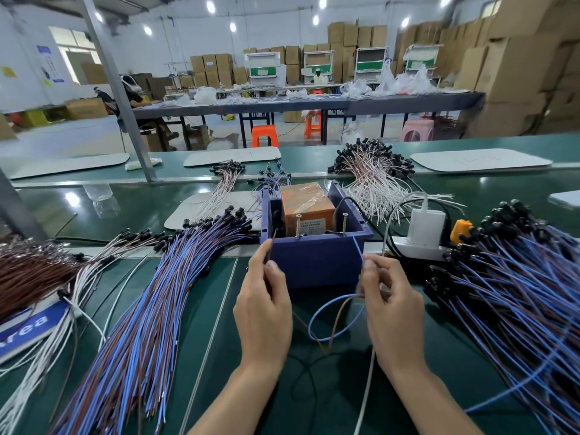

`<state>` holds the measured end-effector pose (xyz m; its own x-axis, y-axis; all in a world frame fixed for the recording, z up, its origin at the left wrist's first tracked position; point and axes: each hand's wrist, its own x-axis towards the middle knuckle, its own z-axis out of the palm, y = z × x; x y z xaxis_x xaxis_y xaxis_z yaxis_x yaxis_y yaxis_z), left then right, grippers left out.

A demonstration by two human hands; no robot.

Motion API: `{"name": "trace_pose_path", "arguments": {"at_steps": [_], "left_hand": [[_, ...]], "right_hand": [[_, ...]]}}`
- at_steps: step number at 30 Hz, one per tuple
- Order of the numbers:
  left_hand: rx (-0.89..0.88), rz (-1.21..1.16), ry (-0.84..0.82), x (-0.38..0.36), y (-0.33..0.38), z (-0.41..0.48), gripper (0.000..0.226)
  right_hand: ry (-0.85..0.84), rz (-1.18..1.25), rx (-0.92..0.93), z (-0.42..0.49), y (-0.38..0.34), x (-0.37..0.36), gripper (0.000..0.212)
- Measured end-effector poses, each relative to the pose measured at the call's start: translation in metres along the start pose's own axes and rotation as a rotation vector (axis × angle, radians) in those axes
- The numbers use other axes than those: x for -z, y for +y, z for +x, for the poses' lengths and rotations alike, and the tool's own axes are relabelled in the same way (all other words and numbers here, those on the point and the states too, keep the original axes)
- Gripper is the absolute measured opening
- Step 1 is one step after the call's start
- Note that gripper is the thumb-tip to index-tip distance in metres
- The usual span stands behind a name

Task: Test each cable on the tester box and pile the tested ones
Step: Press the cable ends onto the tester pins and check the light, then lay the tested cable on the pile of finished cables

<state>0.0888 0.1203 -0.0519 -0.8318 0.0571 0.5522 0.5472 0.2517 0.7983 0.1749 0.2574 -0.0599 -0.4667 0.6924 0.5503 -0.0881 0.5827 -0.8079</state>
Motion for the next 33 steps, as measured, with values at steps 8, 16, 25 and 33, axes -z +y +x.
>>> {"name": "trace_pose_path", "arguments": {"at_steps": [8,16,25,33], "left_hand": [[0.122,0.048,-0.012,0.024,-0.004,-0.016,0.044],[-0.453,0.165,-0.196,0.039,0.037,-0.045,0.027],[-0.848,0.239,-0.548,0.044,0.114,-0.025,0.026],[-0.547,-0.156,-0.523,0.047,0.197,0.018,0.009]], "right_hand": [[0.021,-0.051,-0.060,-0.016,-0.008,0.018,0.014],[0.041,-0.035,-0.055,-0.031,-0.022,0.035,0.022],[0.015,-0.279,0.449,0.001,-0.090,0.084,0.017],[0.187,0.174,0.335,0.044,-0.154,0.138,0.041]]}}
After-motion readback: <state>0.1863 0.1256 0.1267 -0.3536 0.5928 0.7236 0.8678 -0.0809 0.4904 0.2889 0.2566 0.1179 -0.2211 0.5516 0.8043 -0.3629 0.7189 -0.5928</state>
